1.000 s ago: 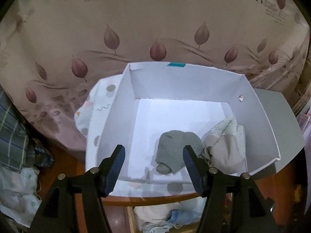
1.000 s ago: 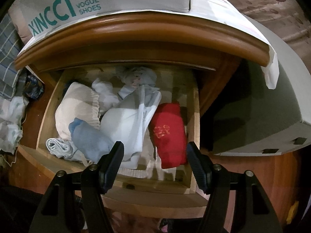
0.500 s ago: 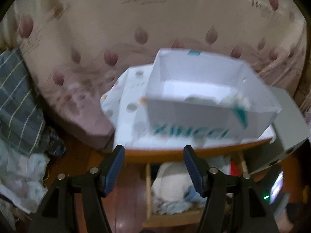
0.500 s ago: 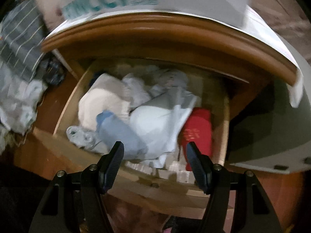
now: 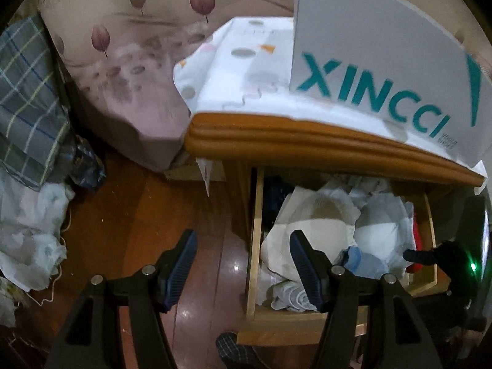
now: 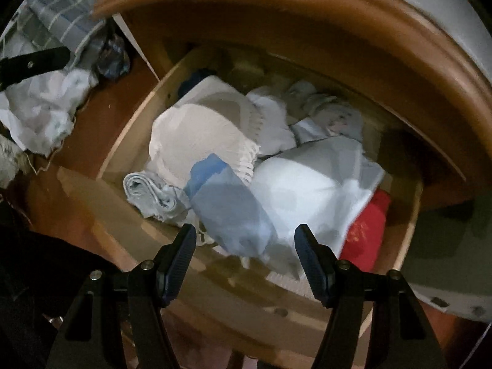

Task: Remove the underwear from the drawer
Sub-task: 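Withdraw the left gripper from the box back toward the drawer, then grasp the blue-grey sock in the drawer with the right gripper while the left gripper reaches in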

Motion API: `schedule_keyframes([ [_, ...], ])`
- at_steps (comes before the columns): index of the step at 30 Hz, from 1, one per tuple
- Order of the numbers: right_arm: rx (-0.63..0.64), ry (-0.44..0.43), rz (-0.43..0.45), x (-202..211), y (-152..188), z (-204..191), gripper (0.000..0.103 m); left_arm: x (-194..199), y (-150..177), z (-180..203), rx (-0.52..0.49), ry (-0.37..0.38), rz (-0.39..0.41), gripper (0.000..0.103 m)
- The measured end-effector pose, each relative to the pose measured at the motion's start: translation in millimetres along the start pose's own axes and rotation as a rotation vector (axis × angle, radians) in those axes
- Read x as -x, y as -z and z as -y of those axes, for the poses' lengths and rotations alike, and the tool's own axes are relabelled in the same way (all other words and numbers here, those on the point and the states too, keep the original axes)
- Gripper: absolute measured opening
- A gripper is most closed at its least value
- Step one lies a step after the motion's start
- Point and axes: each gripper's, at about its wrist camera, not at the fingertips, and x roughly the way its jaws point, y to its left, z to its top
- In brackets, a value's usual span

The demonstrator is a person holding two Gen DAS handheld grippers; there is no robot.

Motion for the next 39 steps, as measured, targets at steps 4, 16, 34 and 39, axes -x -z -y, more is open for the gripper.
schedule_keyframes([
  [4,0.015,-0.013,-0.071,-26,-20,-5,0.063,-10,4,-5,0.003,0.004,-0.034,0.064],
  [16,0.074,0.011,-0.243,-82,-34,-20,0.063,-36,5,3,-0.006,0.085,-0.145,0.064],
  [34,-0.084,0.013,-0.077,-37,-13,7,0.041,-82,20,38,-0.077,0.116,-0.337,0.064],
  [39,-0.184,-0.017,0.019,-1,3,30,0.041,-93,24,56,-0.120,0.117,-0.378,0.064],
])
